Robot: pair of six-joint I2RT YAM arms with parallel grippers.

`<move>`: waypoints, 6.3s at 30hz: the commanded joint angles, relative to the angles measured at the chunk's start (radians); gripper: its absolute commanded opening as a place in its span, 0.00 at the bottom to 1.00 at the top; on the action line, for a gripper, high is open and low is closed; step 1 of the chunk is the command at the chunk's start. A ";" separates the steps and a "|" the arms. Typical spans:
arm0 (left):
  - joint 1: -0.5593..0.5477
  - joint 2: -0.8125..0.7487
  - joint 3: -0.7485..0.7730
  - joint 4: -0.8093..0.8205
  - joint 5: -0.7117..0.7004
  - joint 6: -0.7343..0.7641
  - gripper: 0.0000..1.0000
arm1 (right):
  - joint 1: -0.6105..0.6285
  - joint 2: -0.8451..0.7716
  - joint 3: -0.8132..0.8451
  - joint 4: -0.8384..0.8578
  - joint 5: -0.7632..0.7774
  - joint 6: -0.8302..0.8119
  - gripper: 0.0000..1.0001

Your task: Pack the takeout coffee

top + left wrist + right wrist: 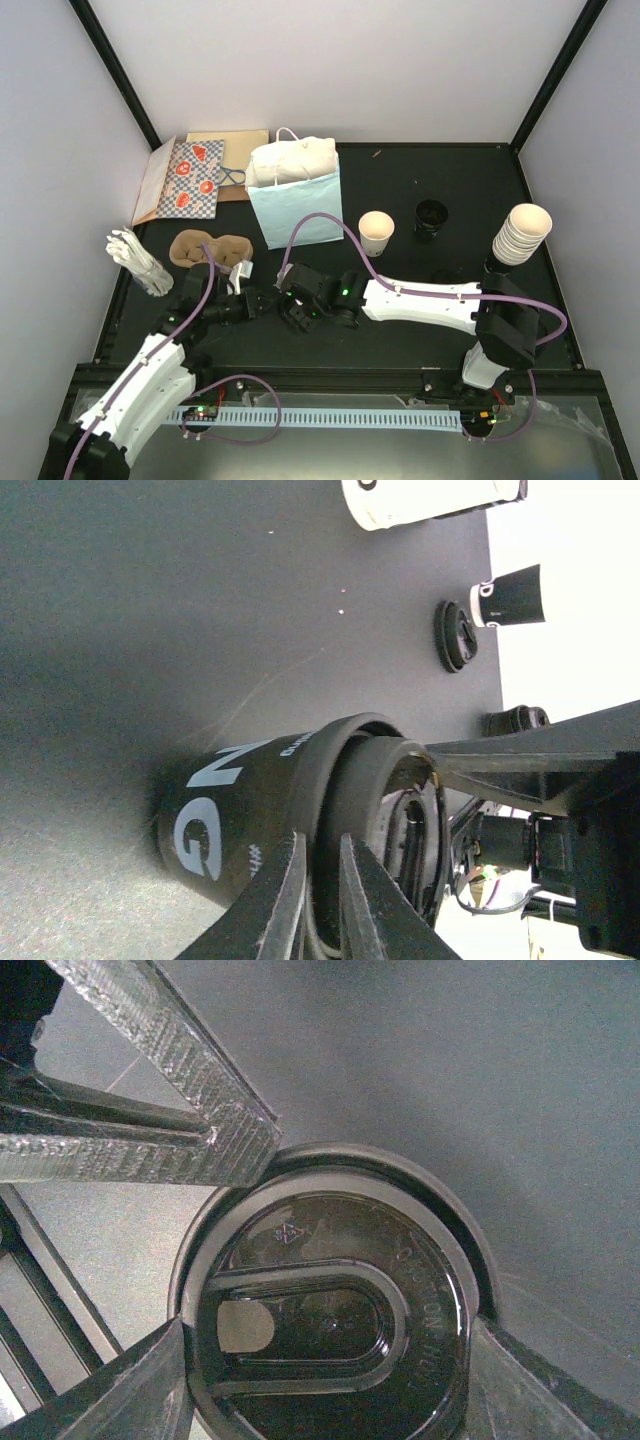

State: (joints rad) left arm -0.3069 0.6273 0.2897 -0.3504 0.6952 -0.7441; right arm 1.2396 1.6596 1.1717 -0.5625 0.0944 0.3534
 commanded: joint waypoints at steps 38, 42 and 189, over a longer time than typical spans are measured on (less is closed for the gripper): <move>0.003 0.190 -0.200 0.115 -0.047 0.010 0.09 | 0.026 0.181 -0.104 -0.226 -0.195 -0.005 0.64; 0.003 0.159 -0.146 0.071 -0.041 0.025 0.10 | 0.026 0.163 -0.095 -0.233 -0.166 0.003 0.64; -0.718 0.728 0.753 -0.642 -0.841 0.219 0.76 | -0.437 -0.447 -0.371 0.130 -0.420 0.215 0.88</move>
State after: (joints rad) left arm -1.0168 1.3407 1.0100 -0.9680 -0.1177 -0.5140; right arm 0.8097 1.2114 0.8070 -0.4637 -0.3031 0.5602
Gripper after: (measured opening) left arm 0.775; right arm 0.882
